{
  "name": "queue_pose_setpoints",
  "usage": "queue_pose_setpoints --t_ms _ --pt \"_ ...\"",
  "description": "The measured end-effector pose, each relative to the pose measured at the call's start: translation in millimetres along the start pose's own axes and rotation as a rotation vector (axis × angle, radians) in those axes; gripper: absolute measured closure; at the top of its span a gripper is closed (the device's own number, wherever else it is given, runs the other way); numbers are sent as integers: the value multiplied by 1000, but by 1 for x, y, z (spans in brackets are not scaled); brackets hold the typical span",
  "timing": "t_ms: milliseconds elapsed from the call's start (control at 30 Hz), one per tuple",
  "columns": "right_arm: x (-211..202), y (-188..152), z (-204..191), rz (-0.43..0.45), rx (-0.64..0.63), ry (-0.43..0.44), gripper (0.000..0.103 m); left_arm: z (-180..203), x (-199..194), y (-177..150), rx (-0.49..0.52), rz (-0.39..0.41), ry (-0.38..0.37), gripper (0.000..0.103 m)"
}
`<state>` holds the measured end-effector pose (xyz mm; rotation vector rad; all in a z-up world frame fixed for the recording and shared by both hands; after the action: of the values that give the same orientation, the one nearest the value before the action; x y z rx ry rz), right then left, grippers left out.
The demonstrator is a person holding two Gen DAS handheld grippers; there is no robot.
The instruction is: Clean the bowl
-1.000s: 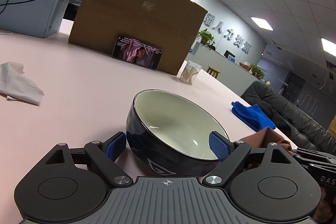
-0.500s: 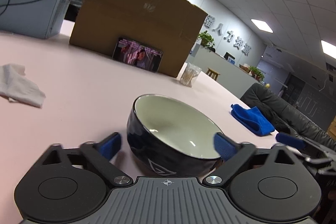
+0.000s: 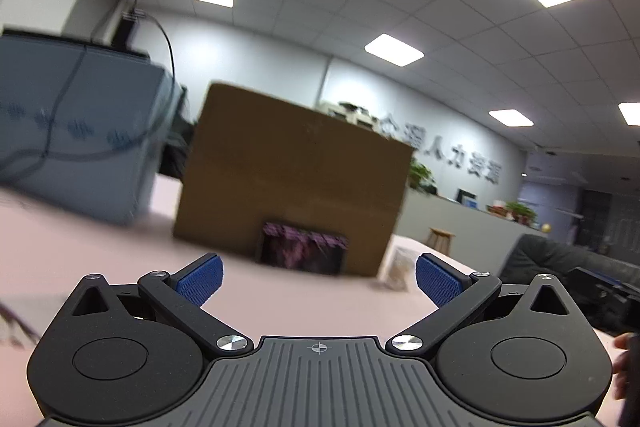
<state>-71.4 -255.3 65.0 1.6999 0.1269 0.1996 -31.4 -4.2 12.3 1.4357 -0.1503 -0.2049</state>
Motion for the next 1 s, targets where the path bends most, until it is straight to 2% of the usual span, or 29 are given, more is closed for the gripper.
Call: queue_pose_setpoints --t_ms 133,267,367,467,567,1000 --pt "21 -2 17 8 27 -39 0 -3 13 4 57 57 99 0" --pt "44 -7 29 -20 41 -65 0 -5 28 3 101 59 209 0" --pt "56 -10 31 -5 30 -97 0 -5 34 1 117 56 251 0" --pt "66 -14 32 6 0 -157 0 -3 39 -3 140 29 261 0" --pt "75 -26 38 -26 -17 -225 0 0 40 -7 167 12 274 0" --pt "90 -31 30 -82 -17 -198 0 -6 47 -9 163 -1 278 0"
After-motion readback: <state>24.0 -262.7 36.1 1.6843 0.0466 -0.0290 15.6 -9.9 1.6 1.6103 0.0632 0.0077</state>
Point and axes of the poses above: each gripper's, at about its wrist camera, not at the fingertips, and x roughly the way its jaws point, z to its right, y to its top, the point moved 3 cm from there along x, roughly the way its jaws point, and after that the axes turned 5 degrees about x, right-handed, at the moved point
